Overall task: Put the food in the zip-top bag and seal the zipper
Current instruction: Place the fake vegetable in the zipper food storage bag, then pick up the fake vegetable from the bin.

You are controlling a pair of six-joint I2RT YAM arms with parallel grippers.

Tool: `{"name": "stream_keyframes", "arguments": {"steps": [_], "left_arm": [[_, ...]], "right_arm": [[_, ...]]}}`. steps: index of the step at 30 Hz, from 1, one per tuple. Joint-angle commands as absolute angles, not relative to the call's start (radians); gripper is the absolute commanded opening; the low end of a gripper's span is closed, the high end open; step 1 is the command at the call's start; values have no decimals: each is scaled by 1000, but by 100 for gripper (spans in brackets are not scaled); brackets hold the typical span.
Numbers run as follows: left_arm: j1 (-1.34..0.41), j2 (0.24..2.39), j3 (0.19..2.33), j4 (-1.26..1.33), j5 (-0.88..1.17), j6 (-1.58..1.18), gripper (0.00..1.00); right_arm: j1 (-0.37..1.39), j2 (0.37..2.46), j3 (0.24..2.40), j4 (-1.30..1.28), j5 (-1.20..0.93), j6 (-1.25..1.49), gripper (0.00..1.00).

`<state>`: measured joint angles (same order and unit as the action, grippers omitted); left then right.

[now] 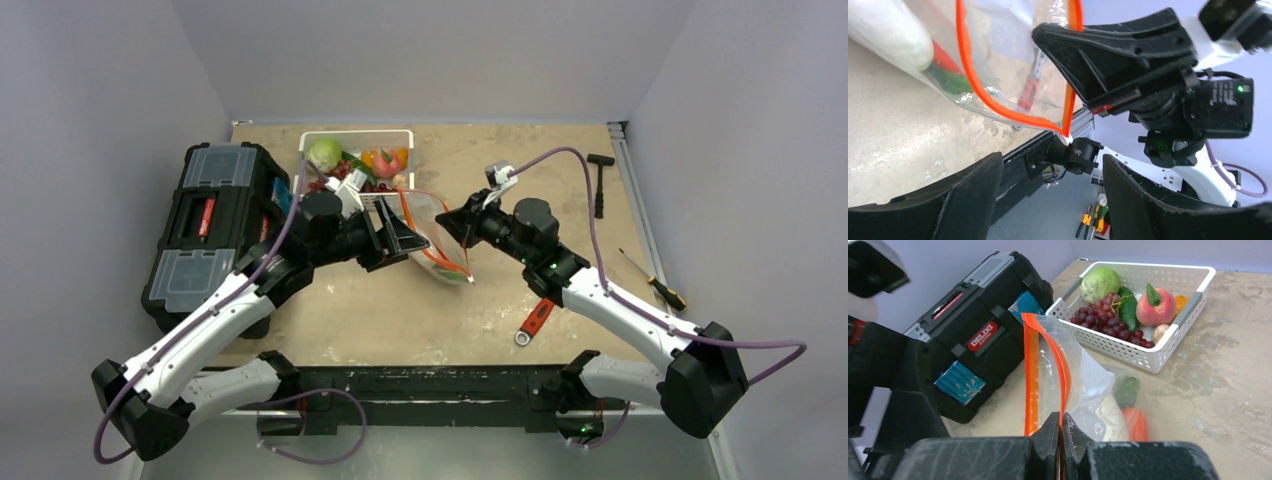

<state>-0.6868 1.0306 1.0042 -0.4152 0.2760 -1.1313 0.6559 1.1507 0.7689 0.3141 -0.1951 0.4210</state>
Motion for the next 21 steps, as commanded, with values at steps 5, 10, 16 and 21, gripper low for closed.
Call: {"name": "stream_keyframes", "arguments": {"steps": [5, 10, 16, 21], "left_arm": [[-679, 965, 1041, -518, 192, -973, 76], [-676, 948, 1047, -526, 154, -928, 80], [-646, 963, 1121, -679, 28, -799, 88], [-544, 990, 1125, -675, -42, -737, 91]], "right_arm": [[660, 1143, 877, 205, -144, 446, 0], [660, 1120, 984, 4, -83, 433, 0], [659, 1020, 967, -101, 106, 378, 0], [659, 967, 899, -86, 243, 364, 0]]}}
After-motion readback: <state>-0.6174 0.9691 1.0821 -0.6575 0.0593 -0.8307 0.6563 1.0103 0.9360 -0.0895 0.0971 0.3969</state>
